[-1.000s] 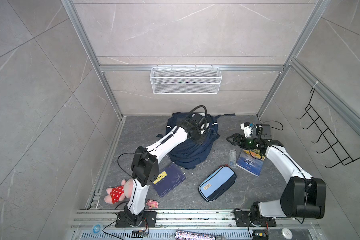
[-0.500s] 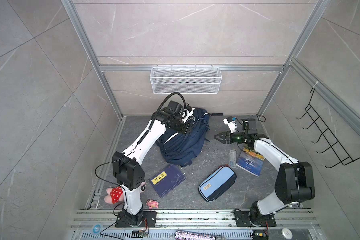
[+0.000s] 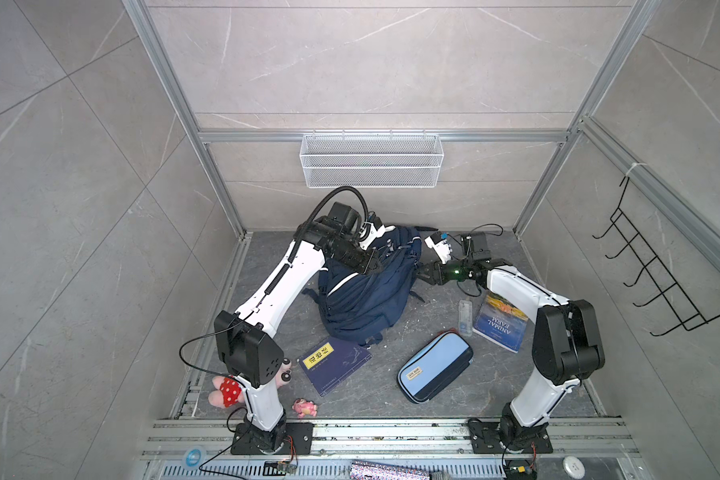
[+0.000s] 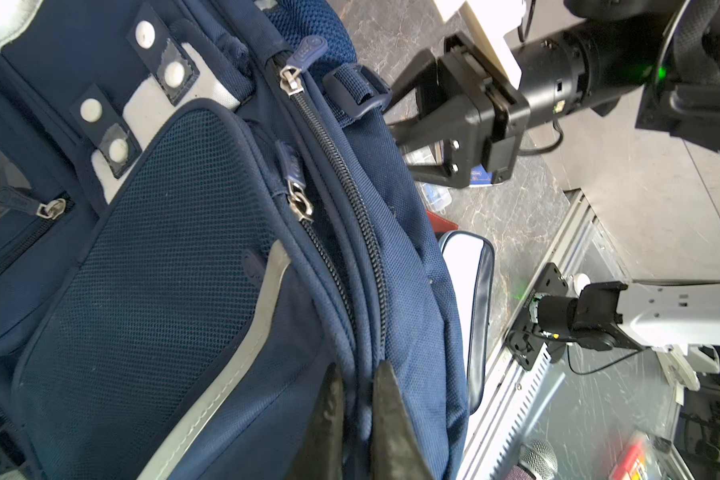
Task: Pack the student bag
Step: 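Hold the backpack with the left gripper while the right gripper reaches to its zipper pulls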
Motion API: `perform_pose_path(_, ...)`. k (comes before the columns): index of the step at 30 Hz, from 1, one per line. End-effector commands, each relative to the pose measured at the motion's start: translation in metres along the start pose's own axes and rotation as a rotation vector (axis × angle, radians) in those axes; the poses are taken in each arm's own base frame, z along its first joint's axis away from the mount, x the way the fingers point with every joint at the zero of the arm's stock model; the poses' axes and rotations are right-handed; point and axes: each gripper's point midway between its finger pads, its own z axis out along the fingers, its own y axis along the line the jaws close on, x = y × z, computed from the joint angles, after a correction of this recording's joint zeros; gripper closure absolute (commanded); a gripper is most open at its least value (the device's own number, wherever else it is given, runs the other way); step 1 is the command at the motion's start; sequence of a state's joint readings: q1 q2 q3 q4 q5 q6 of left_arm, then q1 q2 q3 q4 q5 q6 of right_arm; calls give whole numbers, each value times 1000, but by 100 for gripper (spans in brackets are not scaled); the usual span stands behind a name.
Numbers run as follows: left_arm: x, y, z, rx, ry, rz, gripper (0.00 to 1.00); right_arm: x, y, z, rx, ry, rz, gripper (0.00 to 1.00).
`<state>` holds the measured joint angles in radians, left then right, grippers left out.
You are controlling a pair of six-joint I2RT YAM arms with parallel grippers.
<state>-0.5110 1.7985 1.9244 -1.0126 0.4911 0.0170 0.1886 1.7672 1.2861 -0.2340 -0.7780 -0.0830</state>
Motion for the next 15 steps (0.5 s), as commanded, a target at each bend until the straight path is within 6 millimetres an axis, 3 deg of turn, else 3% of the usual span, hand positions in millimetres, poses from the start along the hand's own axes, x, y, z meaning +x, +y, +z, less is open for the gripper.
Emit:
perform_pose_path(1,-29,-40,-42,110,-128,119,100,-12,-3,1,22,-20,-49,54)
perform_pose_path(5,-28,-44,-43,131,-118,122,100,-13,0,5,2,-12,-62,51)
perform_pose_path(12,-24,-44,-40,143,-101,108,100,-13,4,12,-13,7,-78,56)
perform_pose_path(15,-21,-44,-39,147,-93,102,100,-16,9,12,-23,4,-87,65)
